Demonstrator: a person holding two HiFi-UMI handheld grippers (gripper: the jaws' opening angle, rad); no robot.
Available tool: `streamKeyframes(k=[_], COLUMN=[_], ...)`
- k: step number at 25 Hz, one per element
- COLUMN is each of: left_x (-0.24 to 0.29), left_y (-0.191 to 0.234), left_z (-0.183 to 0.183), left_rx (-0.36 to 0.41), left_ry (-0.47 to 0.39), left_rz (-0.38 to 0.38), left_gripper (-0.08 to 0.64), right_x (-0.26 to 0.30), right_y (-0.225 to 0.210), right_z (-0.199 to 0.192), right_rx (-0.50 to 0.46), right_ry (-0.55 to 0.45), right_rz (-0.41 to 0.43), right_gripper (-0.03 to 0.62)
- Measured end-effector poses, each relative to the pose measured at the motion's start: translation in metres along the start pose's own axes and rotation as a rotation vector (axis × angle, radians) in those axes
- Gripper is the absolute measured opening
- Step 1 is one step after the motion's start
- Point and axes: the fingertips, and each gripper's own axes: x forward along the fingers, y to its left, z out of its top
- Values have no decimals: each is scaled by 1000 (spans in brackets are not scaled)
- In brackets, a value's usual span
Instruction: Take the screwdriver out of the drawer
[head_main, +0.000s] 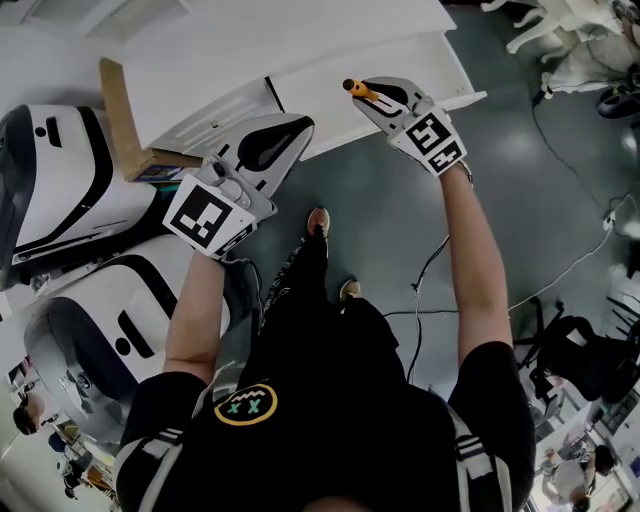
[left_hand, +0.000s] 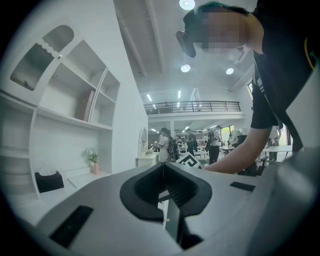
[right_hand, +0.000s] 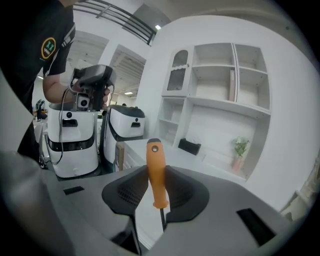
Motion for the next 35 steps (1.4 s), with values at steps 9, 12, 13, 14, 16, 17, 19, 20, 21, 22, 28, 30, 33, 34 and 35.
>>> streamKeyframes(k=[9,12,13,14,16,17,19,20,21,22,28,30,33,34,35], left_x=[-7,-14,-16,-18,-23,-26,-33,-36,-39,-42,-66,-74,-84,-87,-90], left_y=[-47,-63,-69,-75,-89,-96,-113,-122,-131,-140,-199,-218,-247,-256,-264], left_z=[26,33,36,39,43,46,51,53,56,59,73,77,83,86,88], left_rx=[33,42,46,50,55,57,61,65,69,73,99,110,122,124,124], left_ry=[-26,-32,-35,-38,-44,-48,-54,-57,-60,-62,-73,-75,-72,-72,-72], left_rz=[-9,-8,-7,-7,-4,-2,0,2,3,5,11,14,18,19,22], left_gripper=[20,20,20,20,20,20,20,20,20,20,20,20,20,20,20], right_x=[-81,-103,-112,-120,-137,-145,-163,-172,-182,-192,-244,-260,-285,-294,-301], right_y=[27,45,51,58,71,79,95,104,113,123,182,200,224,232,239], right_z=[54,73,79,85,95,99,107,111,115,119,139,144,149,151,153], right_rx=[16,20,21,20,16,14,13,13,13,12,9,5,1,-1,-1], right_ry=[-160,-215,-235,-253,-285,-298,-321,-332,-343,-354,-422,-440,-466,-474,-480], right_rz=[-102,-114,-118,-120,-125,-128,-132,-133,-133,-134,-139,-141,-146,-147,-147], right_gripper=[130,130,130,130,130,130,130,130,130,130,130,130,130,130,130])
